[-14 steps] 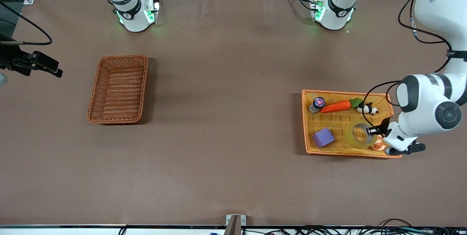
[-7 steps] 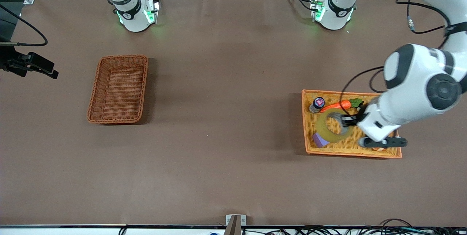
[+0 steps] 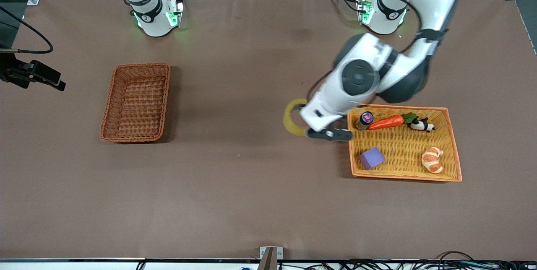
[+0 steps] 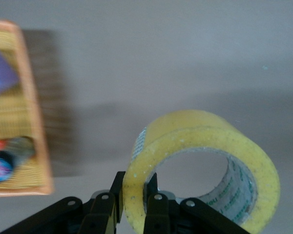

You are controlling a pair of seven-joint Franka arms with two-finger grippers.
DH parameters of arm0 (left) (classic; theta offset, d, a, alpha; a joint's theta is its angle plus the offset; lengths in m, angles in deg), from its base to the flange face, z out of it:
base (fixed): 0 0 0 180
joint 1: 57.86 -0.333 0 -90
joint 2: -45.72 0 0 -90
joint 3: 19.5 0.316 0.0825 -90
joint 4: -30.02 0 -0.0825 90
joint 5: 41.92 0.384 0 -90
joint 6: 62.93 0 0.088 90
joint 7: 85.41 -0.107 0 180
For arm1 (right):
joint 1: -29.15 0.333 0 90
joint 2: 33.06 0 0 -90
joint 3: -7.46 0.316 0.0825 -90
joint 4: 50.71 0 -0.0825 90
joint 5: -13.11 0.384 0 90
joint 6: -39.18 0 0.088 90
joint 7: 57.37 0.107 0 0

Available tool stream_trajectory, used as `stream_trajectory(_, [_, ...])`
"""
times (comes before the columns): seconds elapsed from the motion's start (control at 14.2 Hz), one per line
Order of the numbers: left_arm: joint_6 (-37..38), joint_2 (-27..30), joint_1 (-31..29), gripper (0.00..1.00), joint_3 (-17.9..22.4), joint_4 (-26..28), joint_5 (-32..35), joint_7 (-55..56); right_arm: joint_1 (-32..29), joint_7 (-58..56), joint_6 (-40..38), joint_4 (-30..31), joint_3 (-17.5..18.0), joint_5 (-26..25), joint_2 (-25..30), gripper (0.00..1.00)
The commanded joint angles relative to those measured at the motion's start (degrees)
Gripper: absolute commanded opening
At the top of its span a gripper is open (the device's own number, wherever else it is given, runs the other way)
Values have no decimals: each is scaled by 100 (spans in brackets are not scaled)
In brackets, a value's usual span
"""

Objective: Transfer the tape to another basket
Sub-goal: 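Lift the tape roll with the left gripper toward the table middle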

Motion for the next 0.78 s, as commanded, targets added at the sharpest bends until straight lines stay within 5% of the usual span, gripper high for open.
stream_trajectory(0.0, [-515, -589, 560, 0, 95, -351, 103, 612, -77, 3, 51, 60, 41, 94, 55, 100])
stream_trajectory(0.49, [-1518, -1618, 2363, 2, 1352, -791, 235, 1485, -77, 12, 42, 60, 41, 103, 55, 100])
stream_trajectory(0.71, [-1923, -1900, 2477, 27, 1361, -791, 235, 1485, -77, 12, 34, 60, 41, 103, 55, 100])
